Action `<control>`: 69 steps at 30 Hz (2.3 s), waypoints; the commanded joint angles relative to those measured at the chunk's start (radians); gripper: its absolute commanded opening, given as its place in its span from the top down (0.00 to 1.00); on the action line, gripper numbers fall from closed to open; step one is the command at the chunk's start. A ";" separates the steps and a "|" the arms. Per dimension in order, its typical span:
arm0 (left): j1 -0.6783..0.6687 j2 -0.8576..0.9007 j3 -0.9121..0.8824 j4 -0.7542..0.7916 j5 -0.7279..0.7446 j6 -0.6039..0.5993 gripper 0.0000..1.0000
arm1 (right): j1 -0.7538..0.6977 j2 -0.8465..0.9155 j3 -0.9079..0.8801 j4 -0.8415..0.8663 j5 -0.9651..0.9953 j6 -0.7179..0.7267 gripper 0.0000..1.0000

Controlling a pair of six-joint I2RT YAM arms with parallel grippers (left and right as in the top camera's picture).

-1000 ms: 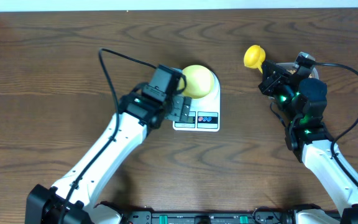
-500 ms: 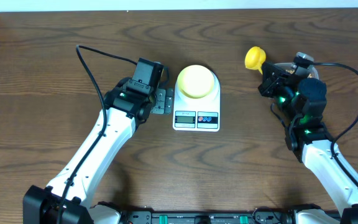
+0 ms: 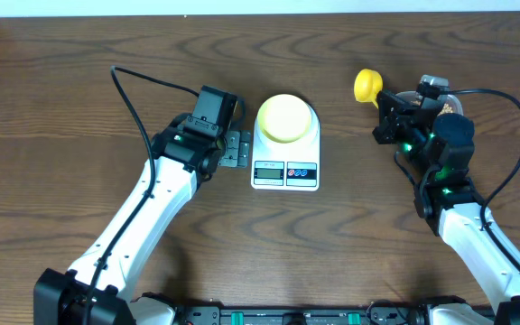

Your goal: Scoop item into bowl and weigh 50g on scale

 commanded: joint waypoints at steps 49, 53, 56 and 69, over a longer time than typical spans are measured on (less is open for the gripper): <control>-0.273 0.190 -0.203 0.365 -0.039 -0.105 0.07 | -0.006 0.003 0.014 0.008 -0.013 0.002 0.99; -0.273 0.190 -0.203 0.390 -0.039 -0.105 0.07 | -0.006 0.003 0.014 0.007 -0.014 0.002 0.99; -0.273 0.190 -0.203 0.406 -0.039 -0.109 0.07 | -0.006 0.003 0.014 0.008 -0.014 0.002 0.99; -0.296 0.209 -0.203 0.431 -0.034 -0.112 0.07 | -0.006 0.003 0.014 0.007 -0.014 0.002 0.99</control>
